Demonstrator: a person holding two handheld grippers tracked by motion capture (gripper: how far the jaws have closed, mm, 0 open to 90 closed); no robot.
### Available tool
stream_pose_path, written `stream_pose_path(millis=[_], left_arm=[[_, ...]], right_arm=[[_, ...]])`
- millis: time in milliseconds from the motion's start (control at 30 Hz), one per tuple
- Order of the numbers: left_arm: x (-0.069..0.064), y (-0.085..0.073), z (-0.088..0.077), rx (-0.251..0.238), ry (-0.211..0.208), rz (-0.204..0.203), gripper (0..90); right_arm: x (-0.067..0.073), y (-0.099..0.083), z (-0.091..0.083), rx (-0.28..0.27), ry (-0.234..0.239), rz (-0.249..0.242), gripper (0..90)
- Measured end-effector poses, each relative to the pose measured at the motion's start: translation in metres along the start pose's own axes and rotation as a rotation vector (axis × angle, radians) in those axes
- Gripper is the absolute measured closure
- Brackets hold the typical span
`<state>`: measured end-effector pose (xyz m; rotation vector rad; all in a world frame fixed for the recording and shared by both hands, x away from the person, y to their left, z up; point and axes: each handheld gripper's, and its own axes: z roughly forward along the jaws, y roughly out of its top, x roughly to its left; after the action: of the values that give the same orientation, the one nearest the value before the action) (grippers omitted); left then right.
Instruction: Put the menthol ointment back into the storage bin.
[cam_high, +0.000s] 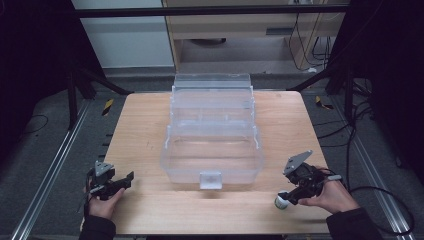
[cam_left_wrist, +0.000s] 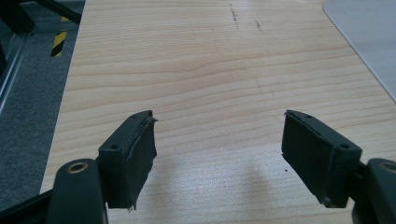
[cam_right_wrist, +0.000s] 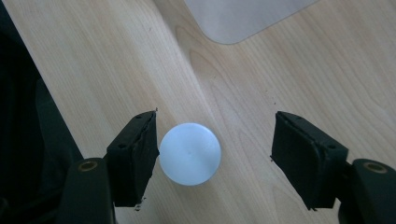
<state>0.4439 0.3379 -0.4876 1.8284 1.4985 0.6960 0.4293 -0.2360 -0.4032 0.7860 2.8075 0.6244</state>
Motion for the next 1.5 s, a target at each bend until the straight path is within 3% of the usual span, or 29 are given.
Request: stream_pose_path(millis=[533, 1133, 1500], left_arm=[[0.000, 0.000, 0.000, 0.002, -0.002, 0.000, 25.3], [0.000, 0.000, 0.001, 0.006, -0.002, 0.000, 25.3], [0.000, 0.000, 0.001, 0.006, -0.002, 0.001, 25.3]], right_arm=[[0.006, -0.003, 0.017, 0.124, 0.049, -0.062, 37.6], [0.004, -0.003, 0.033, 0.192, 0.069, -0.112, 46.7], [0.005, -0.001, 0.037, 0.223, 0.077, -0.104, 50.0]])
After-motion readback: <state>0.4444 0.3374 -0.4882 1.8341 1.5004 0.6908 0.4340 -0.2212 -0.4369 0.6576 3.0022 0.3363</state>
